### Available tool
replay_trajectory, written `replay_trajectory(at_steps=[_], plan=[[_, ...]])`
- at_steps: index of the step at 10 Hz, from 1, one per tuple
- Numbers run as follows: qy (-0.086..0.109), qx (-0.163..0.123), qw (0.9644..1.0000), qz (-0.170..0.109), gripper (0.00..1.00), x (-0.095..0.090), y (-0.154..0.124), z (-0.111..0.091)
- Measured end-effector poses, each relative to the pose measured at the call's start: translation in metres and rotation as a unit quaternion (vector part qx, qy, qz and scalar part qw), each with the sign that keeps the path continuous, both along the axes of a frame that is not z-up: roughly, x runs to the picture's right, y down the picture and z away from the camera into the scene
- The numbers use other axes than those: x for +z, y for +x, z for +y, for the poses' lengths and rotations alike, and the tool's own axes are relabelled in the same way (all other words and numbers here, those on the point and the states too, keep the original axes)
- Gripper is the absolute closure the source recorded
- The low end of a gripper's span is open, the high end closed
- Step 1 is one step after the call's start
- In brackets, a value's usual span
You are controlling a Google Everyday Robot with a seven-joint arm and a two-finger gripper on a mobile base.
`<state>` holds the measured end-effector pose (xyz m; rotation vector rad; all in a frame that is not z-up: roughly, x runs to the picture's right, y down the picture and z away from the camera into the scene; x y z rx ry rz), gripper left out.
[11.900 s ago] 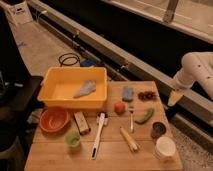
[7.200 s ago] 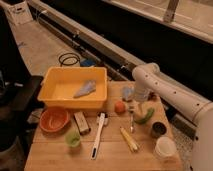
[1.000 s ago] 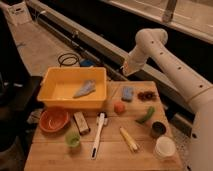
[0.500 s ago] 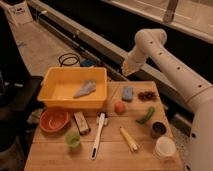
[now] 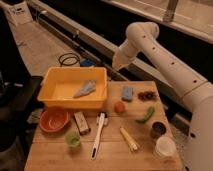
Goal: Place fork in red bowl
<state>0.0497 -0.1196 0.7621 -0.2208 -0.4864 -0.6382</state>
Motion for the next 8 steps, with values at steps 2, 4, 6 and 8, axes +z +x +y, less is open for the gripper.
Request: replay_trajectory(at_steps=[2, 4, 6, 8], plan=[[0.0, -0.025, 0.999, -0.037, 1.0, -0.007, -0.042, 0.007], [0.0, -0.046, 0.9962, -0.074, 1.0, -0.014, -0.088, 0.024], [-0.004, -0.075, 0.9906, -0.115, 1.0, -0.02, -0.131, 0.047], [-0.003, -0.103, 0.985, -0.138, 1.0, -0.029, -0.157, 0.068]])
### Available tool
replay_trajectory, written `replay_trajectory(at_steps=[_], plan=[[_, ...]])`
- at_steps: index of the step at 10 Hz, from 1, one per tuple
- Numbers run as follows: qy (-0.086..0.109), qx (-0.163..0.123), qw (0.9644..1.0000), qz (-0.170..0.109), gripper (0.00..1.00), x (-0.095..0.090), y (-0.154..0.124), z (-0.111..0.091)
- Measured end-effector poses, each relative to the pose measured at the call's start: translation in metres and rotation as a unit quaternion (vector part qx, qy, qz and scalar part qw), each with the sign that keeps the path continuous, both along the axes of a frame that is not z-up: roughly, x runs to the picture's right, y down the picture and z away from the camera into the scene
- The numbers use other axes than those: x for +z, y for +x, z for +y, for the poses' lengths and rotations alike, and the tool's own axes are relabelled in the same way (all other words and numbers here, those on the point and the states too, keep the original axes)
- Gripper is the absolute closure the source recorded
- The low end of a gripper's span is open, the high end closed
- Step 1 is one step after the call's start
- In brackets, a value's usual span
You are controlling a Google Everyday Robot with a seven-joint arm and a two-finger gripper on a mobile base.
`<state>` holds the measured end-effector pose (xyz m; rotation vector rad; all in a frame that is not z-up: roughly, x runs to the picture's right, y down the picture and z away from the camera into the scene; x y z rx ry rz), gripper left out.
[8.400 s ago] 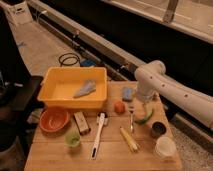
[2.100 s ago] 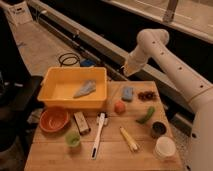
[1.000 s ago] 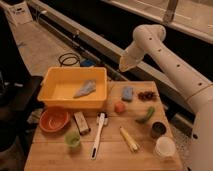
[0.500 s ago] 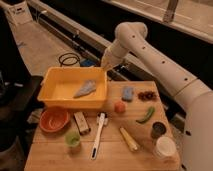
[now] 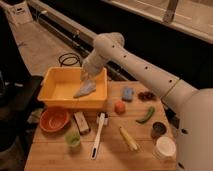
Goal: Place fork in red bowl
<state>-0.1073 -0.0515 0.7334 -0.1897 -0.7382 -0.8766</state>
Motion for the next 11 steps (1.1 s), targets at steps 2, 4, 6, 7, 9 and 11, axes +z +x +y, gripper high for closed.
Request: replay_trajectory(at_steps=[2, 4, 6, 7, 9, 11], plan=[[0.0, 0.0, 1.0, 0.0, 1.0, 0.0, 0.0, 0.0], [0.001, -0.001, 1.0, 0.008, 1.0, 0.003, 0.004, -0.001], [0.002, -0.006, 0.9999, 0.011, 1.0, 0.008, -0.001, 0.002], [0.002, -0.005, 1.0, 0.005, 1.0, 0.012, -0.012, 0.004], [-0.002, -0.009, 0.9999, -0.014, 1.0, 0.019, -0.044, 0.012], [-0.011, -0.011, 0.9993, -0.033, 1.0, 0.028, -0.074, 0.022]])
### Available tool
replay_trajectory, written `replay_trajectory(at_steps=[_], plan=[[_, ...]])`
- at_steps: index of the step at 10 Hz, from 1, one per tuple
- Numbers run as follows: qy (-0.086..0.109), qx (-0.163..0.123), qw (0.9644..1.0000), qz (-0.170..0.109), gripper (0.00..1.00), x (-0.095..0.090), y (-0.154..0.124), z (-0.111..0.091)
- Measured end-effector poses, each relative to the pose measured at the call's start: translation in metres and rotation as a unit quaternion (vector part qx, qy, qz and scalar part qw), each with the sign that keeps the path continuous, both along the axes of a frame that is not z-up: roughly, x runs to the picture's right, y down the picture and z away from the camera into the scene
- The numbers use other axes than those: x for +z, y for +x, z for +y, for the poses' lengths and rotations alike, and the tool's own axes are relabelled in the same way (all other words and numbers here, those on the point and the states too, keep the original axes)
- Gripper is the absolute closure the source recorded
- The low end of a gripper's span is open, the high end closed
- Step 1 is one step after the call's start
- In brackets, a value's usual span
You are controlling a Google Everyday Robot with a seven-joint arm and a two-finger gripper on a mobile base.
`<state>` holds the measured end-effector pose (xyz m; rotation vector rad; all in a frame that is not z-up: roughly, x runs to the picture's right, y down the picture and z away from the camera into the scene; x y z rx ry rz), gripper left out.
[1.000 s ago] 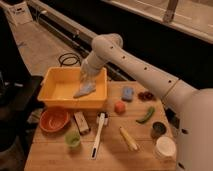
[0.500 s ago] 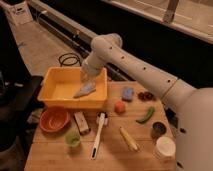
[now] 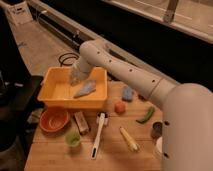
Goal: Place fork in red bowl
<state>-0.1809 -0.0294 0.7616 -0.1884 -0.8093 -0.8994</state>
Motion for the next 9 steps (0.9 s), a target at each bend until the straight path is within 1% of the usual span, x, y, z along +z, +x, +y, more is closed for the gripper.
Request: replay_trajectory(at_steps=[2, 3, 7, 8, 9], plan=[[-0.015, -0.008, 0.9997, -0.02, 1.0, 0.015, -0.025, 0.019], [-0.02, -0.009, 0.9995, -0.024, 1.0, 0.021, -0.032, 0.026], [-0.035, -0.009, 0.999, -0.025, 1.0, 0.037, -0.036, 0.045], [-0.039, -0.008, 0.9989, -0.026, 1.0, 0.039, -0.036, 0.049], [-0.037, -0.009, 0.9988, -0.029, 0.97, 0.037, -0.039, 0.051]])
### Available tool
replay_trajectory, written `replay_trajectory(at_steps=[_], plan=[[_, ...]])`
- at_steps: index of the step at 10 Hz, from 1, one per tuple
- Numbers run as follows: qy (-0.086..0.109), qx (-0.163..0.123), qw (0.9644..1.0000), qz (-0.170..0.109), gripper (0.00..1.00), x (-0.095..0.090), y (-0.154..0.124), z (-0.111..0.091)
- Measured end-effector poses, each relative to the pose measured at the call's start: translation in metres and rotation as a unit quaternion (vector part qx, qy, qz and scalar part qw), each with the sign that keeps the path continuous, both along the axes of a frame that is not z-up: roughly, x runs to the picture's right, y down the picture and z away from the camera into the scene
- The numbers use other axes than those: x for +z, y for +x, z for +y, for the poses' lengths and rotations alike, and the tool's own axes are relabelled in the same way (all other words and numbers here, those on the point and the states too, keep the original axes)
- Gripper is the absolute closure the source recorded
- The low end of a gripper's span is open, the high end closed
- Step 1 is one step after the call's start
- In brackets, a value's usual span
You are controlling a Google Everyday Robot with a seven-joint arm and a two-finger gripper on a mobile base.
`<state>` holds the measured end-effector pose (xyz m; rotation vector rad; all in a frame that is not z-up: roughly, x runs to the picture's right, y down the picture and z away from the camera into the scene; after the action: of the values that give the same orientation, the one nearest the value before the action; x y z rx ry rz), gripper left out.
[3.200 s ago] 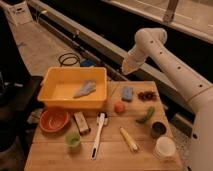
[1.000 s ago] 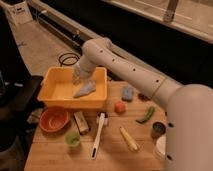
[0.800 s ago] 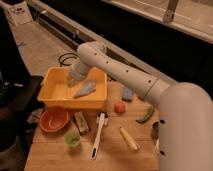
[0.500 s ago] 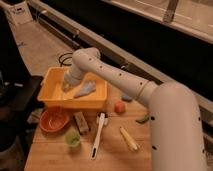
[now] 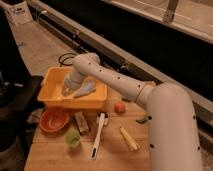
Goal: Place fork in red bowl
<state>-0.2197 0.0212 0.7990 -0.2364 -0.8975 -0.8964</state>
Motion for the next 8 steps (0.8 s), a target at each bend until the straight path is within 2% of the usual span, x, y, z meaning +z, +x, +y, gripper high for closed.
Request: replay_trajectory(at_steps=[2, 6, 7, 8], plan=[[0.011, -0.014, 0.9996, -0.02, 0.78, -0.009, -0.016, 0.007], [0.055, -0.039, 0.9958, -0.063, 0.38, -0.038, -0.039, 0.006], [0.063, -0.043, 0.9947, -0.069, 0.31, -0.042, -0.042, 0.006], [0.07, -0.047, 0.9939, -0.072, 0.28, -0.045, -0.043, 0.005]])
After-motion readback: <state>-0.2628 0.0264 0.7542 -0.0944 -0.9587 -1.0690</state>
